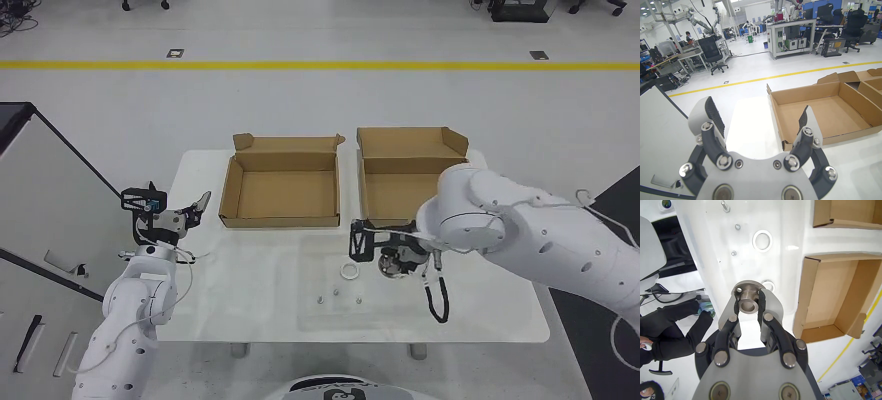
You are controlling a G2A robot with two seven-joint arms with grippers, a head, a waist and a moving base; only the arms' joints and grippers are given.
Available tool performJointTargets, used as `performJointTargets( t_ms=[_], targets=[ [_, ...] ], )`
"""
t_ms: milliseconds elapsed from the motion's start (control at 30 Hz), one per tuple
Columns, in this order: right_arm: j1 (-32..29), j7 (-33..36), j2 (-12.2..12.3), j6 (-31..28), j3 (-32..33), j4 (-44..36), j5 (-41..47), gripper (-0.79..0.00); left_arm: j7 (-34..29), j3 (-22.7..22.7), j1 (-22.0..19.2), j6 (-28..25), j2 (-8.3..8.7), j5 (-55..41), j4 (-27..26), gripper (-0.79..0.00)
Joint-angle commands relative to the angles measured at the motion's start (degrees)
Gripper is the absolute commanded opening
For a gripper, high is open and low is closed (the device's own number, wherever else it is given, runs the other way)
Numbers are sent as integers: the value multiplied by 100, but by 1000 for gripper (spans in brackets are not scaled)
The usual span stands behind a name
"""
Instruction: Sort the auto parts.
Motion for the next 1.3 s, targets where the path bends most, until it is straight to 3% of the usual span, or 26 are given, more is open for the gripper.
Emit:
performJointTargets(
  t_ms=[0,200,567,667,867,1000,1267],
  targets=[
    [51,58,122,58,143,-154,112,-785,0,0,0,0,0,0,0,0],
    [76,78,406,78,395,-452,445,-785,0,0,0,0,0,0,0,0],
    [76,78,406,78,395,-452,445,-785,0,0,0,0,0,0,0,0],
    [-26,-345,433,249,544,-144,512,-785,0,0,0,0,0,0,0,0],
    [-351,-1050,661,106,1266,894,2106,-785,0,0,0,0,0,0,0,0],
    [-878,-1583,860,-225,1726,1571,3377,-785,0,0,0,0,0,0,0,0],
    [-1886,-1986,953,-1318,2074,2072,6101,-785,0,0,0,0,0,0,0,0]
  ],
)
